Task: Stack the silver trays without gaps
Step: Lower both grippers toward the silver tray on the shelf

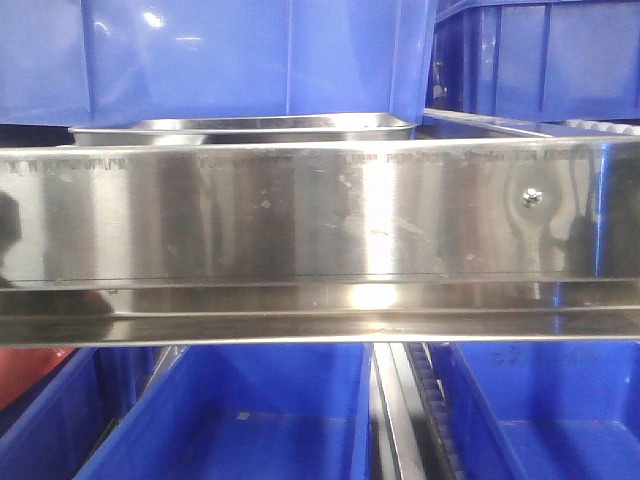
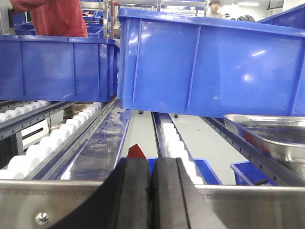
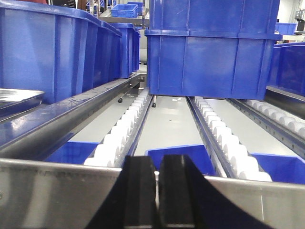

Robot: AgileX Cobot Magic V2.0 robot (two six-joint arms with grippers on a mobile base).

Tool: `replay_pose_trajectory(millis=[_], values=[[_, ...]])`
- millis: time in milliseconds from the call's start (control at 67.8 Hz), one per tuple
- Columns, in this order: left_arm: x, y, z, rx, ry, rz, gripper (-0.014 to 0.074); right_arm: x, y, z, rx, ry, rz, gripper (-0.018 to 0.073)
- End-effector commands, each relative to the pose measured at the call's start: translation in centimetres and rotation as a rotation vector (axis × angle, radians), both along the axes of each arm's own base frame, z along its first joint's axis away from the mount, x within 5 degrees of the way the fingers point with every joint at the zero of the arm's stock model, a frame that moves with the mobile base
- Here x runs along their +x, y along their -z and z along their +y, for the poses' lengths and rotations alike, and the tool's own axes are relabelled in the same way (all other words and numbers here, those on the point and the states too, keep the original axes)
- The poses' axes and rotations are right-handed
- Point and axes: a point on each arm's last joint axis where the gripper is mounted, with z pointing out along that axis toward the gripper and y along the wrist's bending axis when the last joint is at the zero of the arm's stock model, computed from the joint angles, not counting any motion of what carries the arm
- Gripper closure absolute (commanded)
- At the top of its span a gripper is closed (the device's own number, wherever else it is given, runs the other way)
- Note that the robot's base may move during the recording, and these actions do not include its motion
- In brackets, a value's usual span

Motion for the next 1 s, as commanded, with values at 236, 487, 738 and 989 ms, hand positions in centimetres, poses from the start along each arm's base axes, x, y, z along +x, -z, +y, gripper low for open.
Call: replay_pose_trajectory(millis=[236, 487, 738, 989], values=[[0.0, -0.2, 0.0, 0.003, 0.007, -0.020, 0.0606, 0.0, -0.2, -0.1, -0.009, 0.008, -0.021, 0.0582], [0.0, -0.2, 0.0, 0.003, 0.007, -0.020, 0.0606, 0.0, -0.2, -0.1, -0.009, 0.008, -0.021, 0.0582], [-0.1, -0.4, -0.1, 0.015, 0.007, -0.042, 0.0606, 0.0, -0.5, -0.1, -0.008, 0.011, -0.053, 0.0582], [-0.5, -2.7, -0.2, 0.062, 0.012, -0.190, 0.0606, -0.6, -3.4, -0.1, -0.005, 0.016, -0.178, 0.0582]])
